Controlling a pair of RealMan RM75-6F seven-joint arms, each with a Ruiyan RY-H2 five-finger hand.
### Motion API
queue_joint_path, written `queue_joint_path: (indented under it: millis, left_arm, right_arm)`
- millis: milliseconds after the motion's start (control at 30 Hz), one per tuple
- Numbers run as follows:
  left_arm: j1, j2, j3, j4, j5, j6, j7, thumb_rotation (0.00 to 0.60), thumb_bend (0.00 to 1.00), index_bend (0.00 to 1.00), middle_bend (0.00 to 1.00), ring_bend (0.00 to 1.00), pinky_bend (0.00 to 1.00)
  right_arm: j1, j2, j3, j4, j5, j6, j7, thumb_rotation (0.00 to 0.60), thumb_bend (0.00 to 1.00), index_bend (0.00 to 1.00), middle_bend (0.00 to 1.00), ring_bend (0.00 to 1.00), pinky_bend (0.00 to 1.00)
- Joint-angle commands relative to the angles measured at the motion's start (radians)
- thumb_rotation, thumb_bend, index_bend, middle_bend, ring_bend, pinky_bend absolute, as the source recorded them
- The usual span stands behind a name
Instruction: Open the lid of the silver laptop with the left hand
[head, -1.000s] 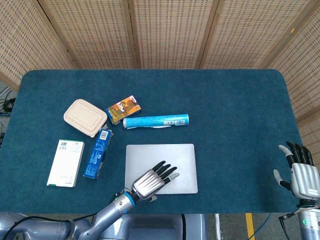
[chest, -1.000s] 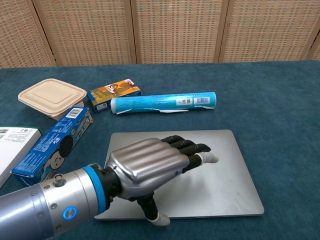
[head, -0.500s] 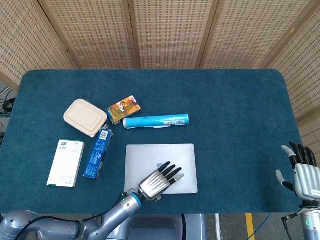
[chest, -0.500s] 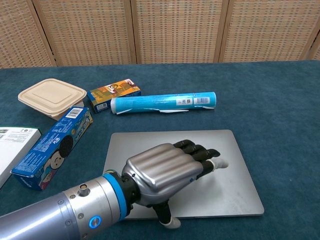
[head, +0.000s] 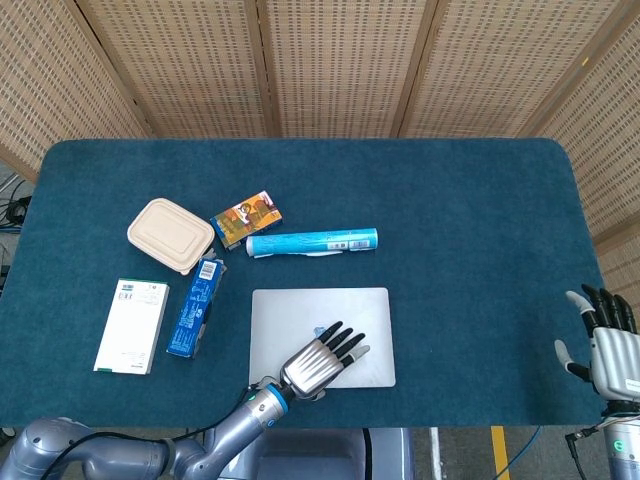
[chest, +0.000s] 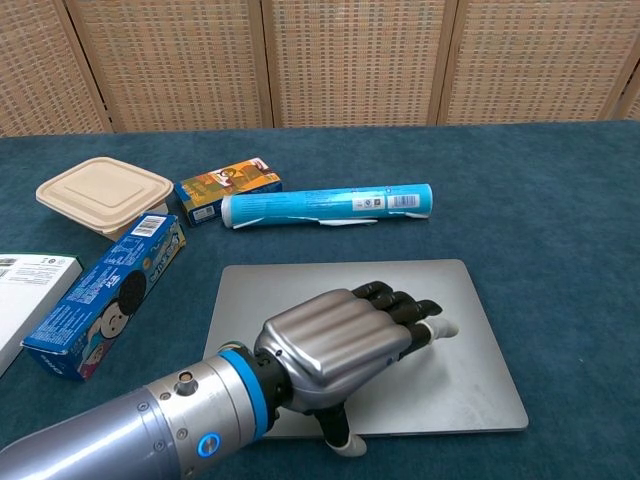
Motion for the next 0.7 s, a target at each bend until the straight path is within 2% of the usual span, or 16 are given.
queue_joint_path:
  millis: [33, 500, 700]
  left_arm:
    - [-0.003, -0.003, 0.002, 0.003, -0.001, 0.004, -0.001, 0.6, 0.12, 0.06, 0.0, 0.0, 0.0]
    - [-0.022, 0.003, 0.004, 0.002, 0.009, 0.017, -0.008, 0.6, 0.36, 0.06, 0.0, 0.0, 0.0]
    - [-0.028, 0.011, 0.011, 0.003, 0.021, 0.025, -0.011, 0.6, 0.4, 0.06, 0.0, 0.0, 0.0]
  right_arm:
    - [-0.001, 0.0, 0.0, 0.001, 0.001, 0.0, 0.001, 0.6, 0.36, 0.17, 0.1, 0.0, 0.0]
    - [-0.006, -0.001, 0.0, 0.005, 0.006, -0.001, 0.004, 0.6, 0.36, 0.17, 0.1, 0.0, 0.0]
    - [-0.009, -0.003, -0.001, 0.007, 0.007, 0.0, 0.005, 0.6, 0.37, 0.17, 0.1, 0.0, 0.0]
